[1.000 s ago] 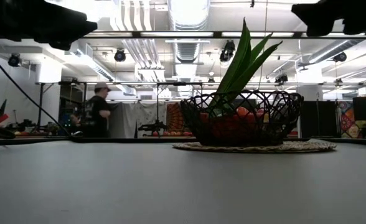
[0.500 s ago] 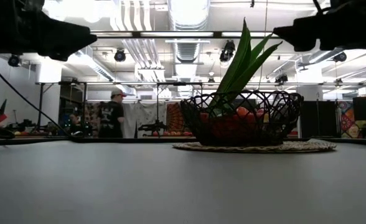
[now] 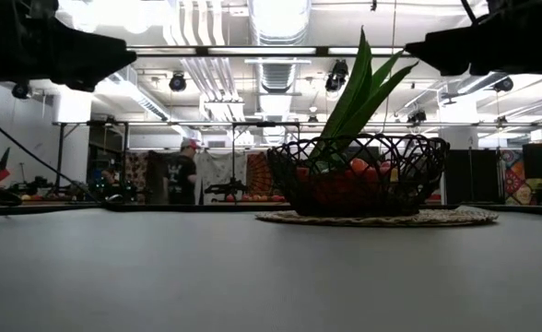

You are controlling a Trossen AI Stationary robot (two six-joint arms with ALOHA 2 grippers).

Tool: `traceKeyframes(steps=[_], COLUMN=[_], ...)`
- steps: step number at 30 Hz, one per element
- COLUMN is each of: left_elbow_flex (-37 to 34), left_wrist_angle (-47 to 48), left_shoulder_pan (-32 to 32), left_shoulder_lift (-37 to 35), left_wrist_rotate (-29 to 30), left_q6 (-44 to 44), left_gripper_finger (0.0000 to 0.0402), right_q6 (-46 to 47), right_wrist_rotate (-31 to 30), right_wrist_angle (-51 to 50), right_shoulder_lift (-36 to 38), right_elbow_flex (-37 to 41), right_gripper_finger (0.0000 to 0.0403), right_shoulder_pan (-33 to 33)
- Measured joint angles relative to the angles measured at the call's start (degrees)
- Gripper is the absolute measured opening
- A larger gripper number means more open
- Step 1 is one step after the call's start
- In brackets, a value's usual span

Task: Build produce basket
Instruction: Return to Home Position

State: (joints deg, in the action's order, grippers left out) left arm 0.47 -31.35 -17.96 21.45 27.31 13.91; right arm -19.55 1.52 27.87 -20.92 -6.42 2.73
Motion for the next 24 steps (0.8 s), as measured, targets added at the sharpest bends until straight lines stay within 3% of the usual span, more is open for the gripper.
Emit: traceKeyframes(steps=[17, 24], left_elbow_flex=[-0.1, -0.2], left_wrist_angle=[0.9, 0.7], left_shoulder_pan=[0.0, 0.0], left_shoulder_lift=[-1.4, -1.4], left_wrist_rotate=[0.2, 0.3], left_q6=[0.4, 0.1], left_gripper_finger=[0.0209, 0.0209], right_q6=[-1.3, -1.9], right_wrist_rotate=[-0.2, -2.9], right_wrist_angle=[-12.9, -12.5], right_shoulder_lift=[20.7, 20.3], right_elbow_flex=[0.1, 2.0], right_gripper_finger=[0.0331, 0.0331], right_shoulder_pan=[0.7, 1.1])
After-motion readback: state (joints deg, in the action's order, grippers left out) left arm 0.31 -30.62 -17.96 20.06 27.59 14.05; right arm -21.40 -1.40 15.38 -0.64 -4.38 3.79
